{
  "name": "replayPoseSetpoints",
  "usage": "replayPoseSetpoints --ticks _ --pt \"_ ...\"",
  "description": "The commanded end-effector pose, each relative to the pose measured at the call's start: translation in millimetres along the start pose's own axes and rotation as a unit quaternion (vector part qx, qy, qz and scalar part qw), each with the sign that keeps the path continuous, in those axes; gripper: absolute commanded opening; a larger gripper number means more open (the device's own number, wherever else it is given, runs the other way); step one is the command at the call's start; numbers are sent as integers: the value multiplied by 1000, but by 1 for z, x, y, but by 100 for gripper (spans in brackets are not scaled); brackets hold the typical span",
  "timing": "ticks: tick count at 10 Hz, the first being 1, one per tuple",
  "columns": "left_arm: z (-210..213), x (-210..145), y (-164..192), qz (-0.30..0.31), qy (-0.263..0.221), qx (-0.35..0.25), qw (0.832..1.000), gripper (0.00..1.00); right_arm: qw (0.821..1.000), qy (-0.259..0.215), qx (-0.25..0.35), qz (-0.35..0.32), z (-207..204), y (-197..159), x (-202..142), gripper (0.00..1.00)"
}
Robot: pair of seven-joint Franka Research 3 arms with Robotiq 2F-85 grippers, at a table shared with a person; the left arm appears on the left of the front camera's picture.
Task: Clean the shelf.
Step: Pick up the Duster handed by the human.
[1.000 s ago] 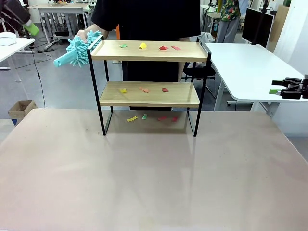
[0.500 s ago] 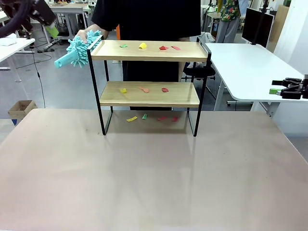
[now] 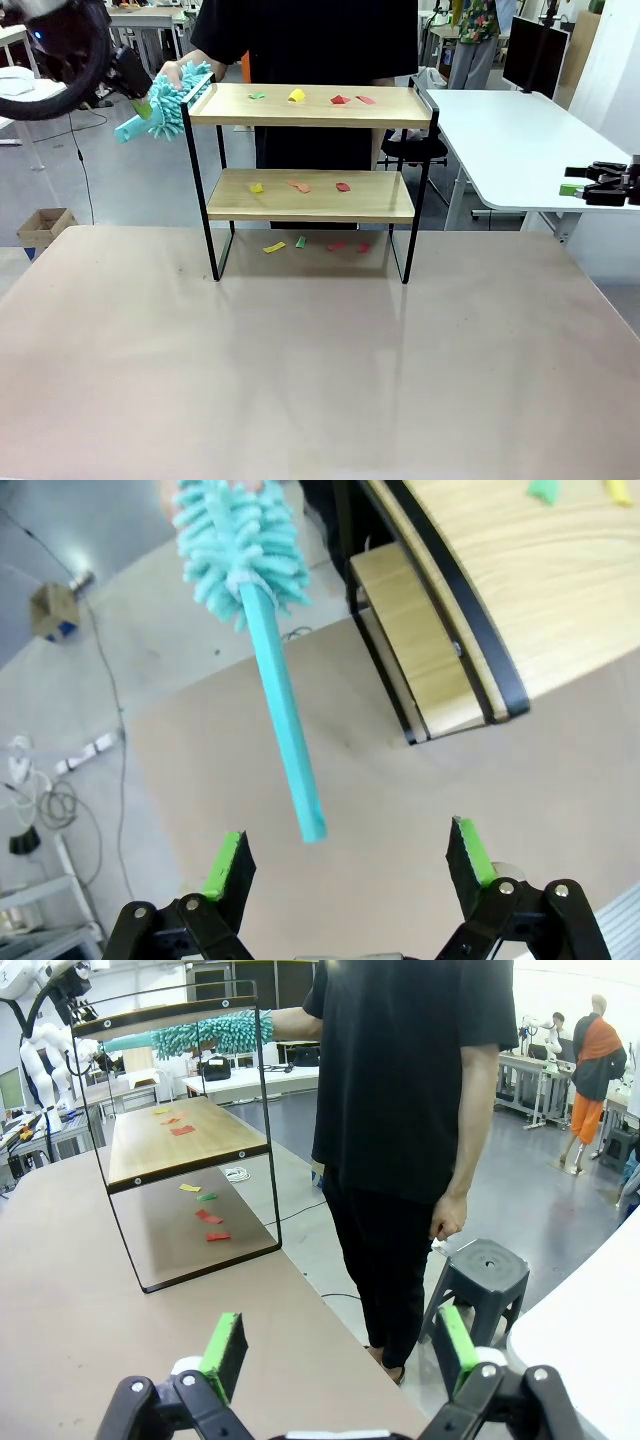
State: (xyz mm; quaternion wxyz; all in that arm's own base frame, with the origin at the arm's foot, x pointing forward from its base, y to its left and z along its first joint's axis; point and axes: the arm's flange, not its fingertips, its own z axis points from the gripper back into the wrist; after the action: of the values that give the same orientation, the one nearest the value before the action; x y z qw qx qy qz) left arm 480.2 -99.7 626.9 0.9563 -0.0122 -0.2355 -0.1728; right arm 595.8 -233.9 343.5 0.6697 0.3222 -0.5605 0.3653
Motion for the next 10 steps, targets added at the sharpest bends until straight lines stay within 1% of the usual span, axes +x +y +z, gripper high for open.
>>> replayPoseSetpoints --ticks 1,3,5,6,7,8,9,10 --pt "-19 0 -13 20 -3 28 999 100 1000 0 1 2 -1 0 3 100" --pt "-35 5 -11 41 -14 54 998 100 1000 0 1 2 -1 0 3 100" --pt "-41 8 -5 48 -10 52 997 100 1000 0 1 2 -1 0 3 100" --pt "-41 8 -2 50 -8 53 997 42 1000 0 1 2 -1 0 3 100" --pt "-41 8 0 51 -3 57 997 42 1000 0 1 2 -1 0 3 100" --pt "-40 9 3 54 -2 59 997 0 1000 0 1 2 -1 0 3 100" --pt "-39 9 5 56 -2 59 997 40 1000 0 1 2 -1 0 3 100" --pt "-39 8 5 59 1 61 996 0 1000 0 1 2 -1 0 3 100"
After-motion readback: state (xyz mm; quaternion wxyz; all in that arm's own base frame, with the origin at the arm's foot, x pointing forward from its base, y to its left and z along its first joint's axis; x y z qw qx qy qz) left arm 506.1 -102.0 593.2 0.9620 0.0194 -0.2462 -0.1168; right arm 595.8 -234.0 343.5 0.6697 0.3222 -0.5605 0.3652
